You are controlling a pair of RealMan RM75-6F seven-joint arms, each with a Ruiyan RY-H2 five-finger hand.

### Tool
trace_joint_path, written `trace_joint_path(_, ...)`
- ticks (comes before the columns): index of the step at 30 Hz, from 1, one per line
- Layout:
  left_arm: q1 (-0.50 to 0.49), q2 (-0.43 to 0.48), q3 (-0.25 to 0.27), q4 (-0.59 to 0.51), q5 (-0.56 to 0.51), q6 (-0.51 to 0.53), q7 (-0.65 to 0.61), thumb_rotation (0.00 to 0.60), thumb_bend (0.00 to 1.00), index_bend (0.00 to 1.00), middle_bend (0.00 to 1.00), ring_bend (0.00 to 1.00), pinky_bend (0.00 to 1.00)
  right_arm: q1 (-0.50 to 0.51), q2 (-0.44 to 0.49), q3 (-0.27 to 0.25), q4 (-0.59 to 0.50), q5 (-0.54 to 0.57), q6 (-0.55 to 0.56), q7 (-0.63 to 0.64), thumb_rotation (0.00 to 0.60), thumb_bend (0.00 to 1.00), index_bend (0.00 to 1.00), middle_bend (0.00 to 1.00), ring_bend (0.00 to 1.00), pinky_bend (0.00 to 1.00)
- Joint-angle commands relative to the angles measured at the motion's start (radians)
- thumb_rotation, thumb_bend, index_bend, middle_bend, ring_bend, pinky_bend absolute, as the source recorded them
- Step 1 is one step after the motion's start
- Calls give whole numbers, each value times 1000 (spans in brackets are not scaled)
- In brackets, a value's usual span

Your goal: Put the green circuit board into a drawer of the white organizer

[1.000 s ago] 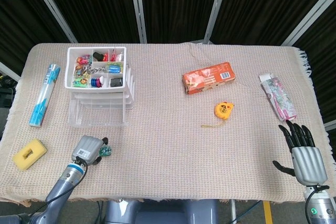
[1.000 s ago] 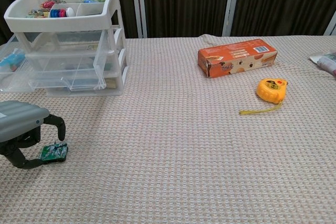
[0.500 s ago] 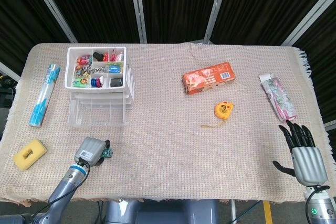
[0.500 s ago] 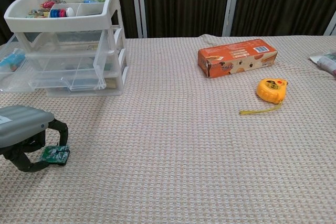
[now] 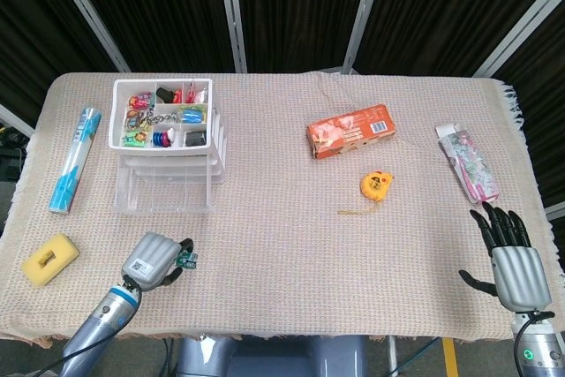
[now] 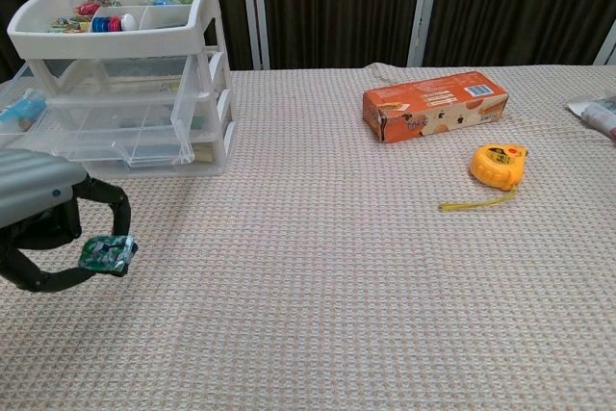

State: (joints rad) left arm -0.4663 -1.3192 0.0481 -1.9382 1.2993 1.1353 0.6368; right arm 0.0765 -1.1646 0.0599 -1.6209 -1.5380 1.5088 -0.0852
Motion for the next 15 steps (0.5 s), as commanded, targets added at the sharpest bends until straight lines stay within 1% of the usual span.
trace_joint_path(1, 6, 80, 1, -87, 96, 48, -49, 600, 673, 591, 980, 839, 717, 0, 0, 0, 0, 0, 1, -1, 600, 0, 99, 0, 0, 0)
trace_joint_path(4, -4, 132, -30, -143, 130, 72, -55, 600, 673, 592, 980, 838, 717, -1, -1, 0, 0, -1, 2, -2, 600, 0, 99, 0, 0, 0)
trace_joint_path(7, -27, 176, -87, -171, 105, 79, -47, 600, 673, 592, 980, 838, 717, -1, -1, -1, -1, -1, 3, -2, 600, 0, 100, 0, 0, 0)
trace_joint_path(10, -68, 207, -159, -160, -2, 54, -27, 600, 674, 592, 980, 838, 717, -1, 0, -1, -1, 0, 1, -1, 600, 0, 100, 0, 0, 0)
trace_joint_path(13, -107, 212, -207, -128, -121, 24, 0, 600, 673, 591, 980, 838, 717, 0, 0, 0, 0, 1, -1, 0, 600, 0, 99, 0, 0, 0)
trace_joint_path(15, -127, 205, -228, -103, -176, 13, 14, 600, 672, 587, 980, 838, 718, 0, 1, -1, -1, 1, -2, 1, 600, 0, 99, 0, 0, 0)
